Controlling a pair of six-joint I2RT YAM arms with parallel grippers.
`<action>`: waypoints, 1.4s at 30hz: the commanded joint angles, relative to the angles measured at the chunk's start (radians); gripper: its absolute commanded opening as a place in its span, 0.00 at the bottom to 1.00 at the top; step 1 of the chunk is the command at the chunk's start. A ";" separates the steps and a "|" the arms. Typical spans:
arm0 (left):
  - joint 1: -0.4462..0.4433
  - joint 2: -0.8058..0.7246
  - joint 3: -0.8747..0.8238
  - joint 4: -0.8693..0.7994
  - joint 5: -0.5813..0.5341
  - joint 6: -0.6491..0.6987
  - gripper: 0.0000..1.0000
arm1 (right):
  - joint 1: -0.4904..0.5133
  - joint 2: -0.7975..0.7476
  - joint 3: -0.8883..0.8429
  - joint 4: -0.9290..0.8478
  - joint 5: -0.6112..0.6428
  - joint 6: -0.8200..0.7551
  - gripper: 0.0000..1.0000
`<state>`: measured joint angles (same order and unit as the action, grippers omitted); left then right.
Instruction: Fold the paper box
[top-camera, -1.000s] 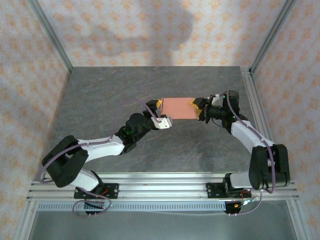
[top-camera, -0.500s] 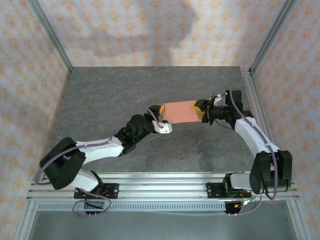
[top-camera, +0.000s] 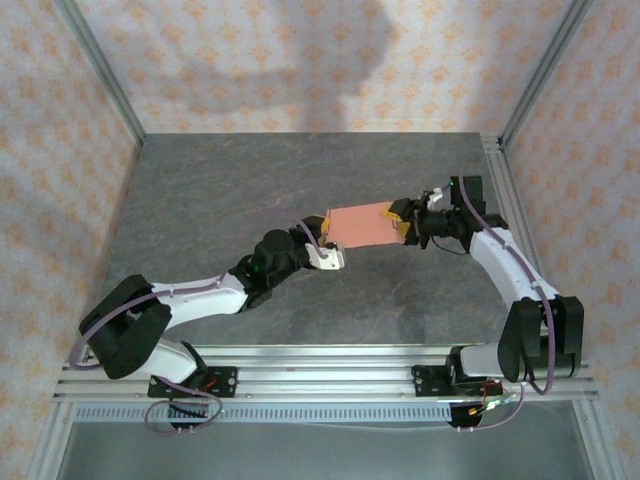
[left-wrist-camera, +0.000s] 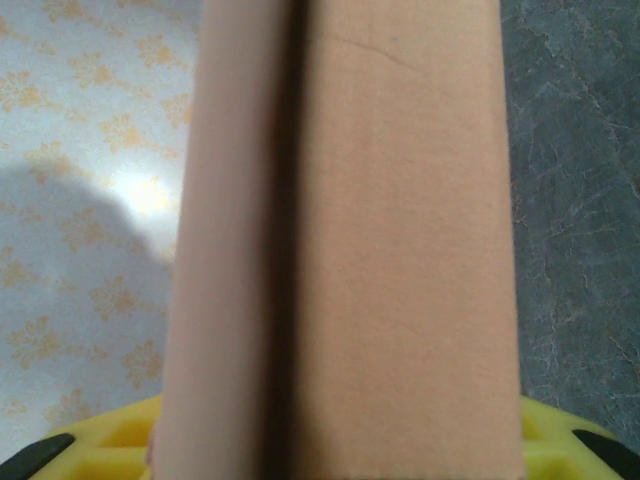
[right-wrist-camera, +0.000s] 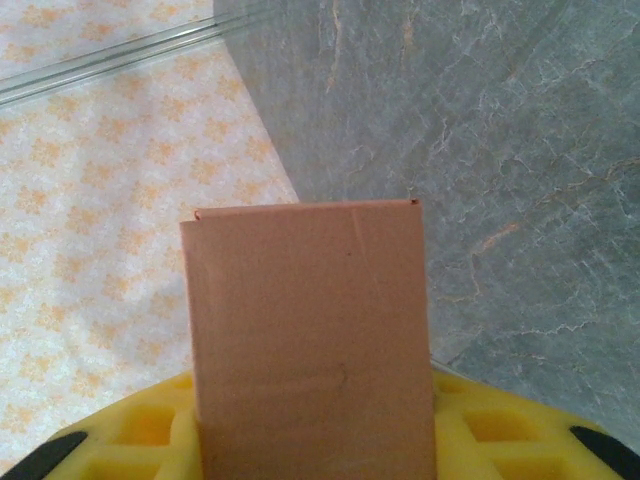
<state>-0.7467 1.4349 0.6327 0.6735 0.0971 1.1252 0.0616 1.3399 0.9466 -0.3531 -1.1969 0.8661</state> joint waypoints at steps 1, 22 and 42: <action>0.001 -0.028 0.023 -0.012 -0.008 -0.026 0.43 | -0.005 0.002 0.025 -0.037 -0.006 -0.033 0.37; 0.088 -0.026 0.096 -0.394 0.166 -0.326 0.40 | -0.113 -0.135 0.008 -0.104 0.285 -0.139 0.84; 0.170 0.135 0.368 -1.059 0.493 -0.390 0.38 | -0.003 -0.306 -0.010 -0.236 0.531 -0.820 0.85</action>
<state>-0.5861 1.5551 0.9592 -0.2340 0.5472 0.7136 0.0204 1.0779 0.9077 -0.5194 -0.7448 0.2798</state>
